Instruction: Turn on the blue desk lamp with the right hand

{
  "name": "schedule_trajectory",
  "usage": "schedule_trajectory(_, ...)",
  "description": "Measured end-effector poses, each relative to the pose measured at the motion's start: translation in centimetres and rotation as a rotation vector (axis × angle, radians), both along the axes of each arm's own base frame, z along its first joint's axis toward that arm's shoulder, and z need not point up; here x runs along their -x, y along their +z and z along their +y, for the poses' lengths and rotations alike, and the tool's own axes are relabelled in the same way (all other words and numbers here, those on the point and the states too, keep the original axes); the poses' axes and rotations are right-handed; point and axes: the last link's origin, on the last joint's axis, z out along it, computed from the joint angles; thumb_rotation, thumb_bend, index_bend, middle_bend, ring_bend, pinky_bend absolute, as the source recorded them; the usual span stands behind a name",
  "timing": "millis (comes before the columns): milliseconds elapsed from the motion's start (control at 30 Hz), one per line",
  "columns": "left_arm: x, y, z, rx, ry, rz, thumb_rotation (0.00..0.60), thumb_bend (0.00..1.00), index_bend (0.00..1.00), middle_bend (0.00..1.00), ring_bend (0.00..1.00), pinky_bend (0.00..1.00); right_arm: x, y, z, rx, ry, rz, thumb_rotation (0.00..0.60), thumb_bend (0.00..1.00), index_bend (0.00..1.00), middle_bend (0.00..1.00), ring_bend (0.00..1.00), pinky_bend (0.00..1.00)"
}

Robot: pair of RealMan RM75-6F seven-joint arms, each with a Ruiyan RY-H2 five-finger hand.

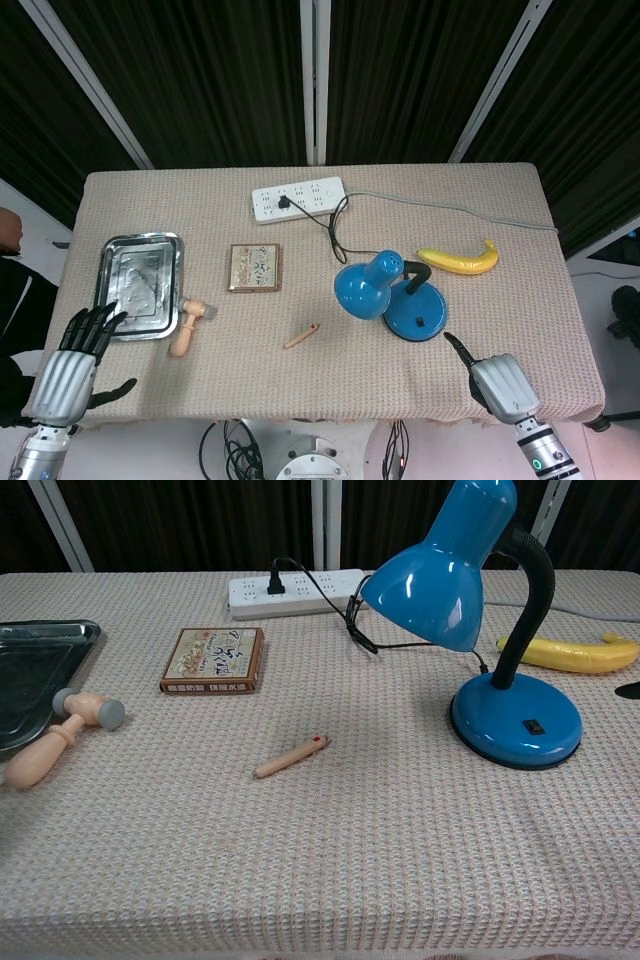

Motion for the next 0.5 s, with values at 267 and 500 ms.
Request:
schedule_trajectory(267,0.1,0.0,0.0,0.002,0.004,-0.001,0.6,0.02,0.1,0.03,0.0,0.0,0.5,-1.5,-1.5,-0.054,-0.096,0.029,0.6,0.74,0.0,1.0,0.94,0.87)
schedule_trajectory(500,0.3,-0.1,0.1,0.004,0.008,0.001,0.6,0.02,0.1,0.03,0.0,0.0,-0.1,-3.0,-3.6,-0.083,-0.12,0.031,0.6,0.74,0.0,1.0,0.94,0.87)
